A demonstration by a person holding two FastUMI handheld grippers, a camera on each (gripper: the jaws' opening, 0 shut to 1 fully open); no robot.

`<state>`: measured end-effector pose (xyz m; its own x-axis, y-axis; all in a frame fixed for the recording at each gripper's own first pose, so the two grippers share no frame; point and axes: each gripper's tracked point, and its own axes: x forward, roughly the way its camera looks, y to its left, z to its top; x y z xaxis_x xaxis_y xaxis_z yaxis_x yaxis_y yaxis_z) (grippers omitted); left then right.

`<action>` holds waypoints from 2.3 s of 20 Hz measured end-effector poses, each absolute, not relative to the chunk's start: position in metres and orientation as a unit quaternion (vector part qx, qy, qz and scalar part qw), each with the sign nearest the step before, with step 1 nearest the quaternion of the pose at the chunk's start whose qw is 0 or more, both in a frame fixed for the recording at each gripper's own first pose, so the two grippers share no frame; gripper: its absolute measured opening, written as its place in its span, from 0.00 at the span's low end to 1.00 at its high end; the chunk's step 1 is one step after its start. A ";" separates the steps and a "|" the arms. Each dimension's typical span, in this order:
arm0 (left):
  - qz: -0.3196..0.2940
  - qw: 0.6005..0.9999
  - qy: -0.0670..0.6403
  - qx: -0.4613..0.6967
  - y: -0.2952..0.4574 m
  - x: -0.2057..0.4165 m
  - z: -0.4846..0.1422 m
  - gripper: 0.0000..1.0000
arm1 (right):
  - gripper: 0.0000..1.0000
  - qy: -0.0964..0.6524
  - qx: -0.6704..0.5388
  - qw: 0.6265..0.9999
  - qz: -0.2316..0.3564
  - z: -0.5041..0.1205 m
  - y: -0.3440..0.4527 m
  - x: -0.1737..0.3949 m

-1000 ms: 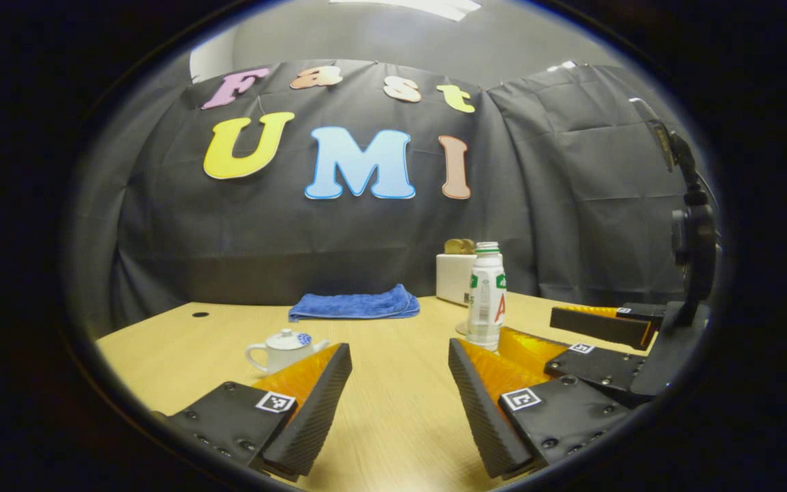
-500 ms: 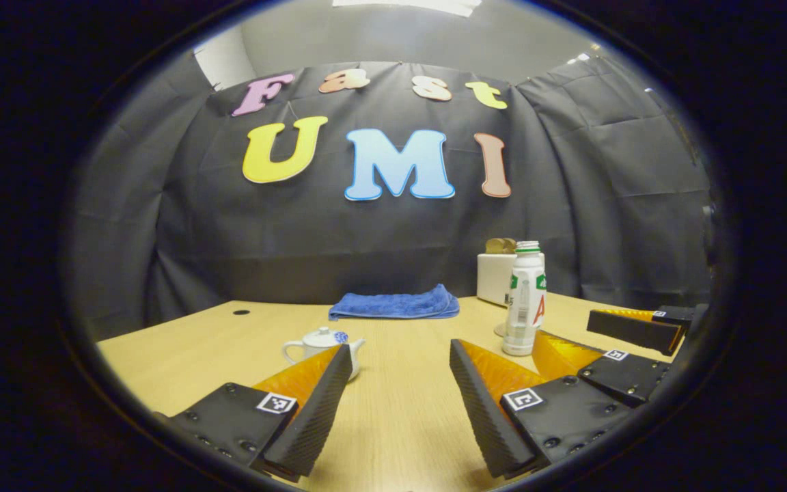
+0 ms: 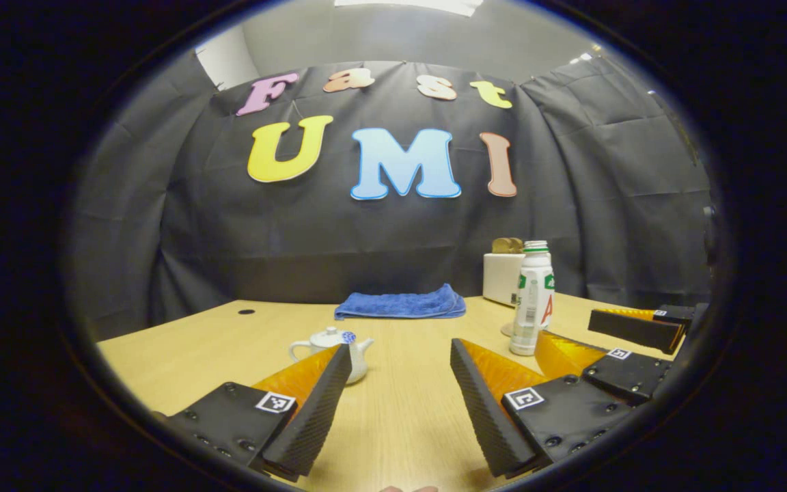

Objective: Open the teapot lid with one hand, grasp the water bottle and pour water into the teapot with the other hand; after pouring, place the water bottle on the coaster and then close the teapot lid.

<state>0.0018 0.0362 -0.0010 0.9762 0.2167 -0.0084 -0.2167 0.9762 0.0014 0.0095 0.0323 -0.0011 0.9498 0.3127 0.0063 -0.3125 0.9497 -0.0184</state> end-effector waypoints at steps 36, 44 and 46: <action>0.137 0.986 0.095 0.023 0.153 0.137 -0.031 0.18 | 0.95 -0.001 0.027 0.983 0.182 0.004 0.011 0.027; 0.111 0.993 0.043 0.010 0.137 0.126 0.003 0.18 | 0.95 -0.031 0.005 0.984 0.175 0.027 -0.001 0.047; 0.093 0.995 0.038 0.012 0.123 0.126 0.005 0.18 | 0.95 -0.035 -0.013 0.986 0.161 0.032 -0.011 0.057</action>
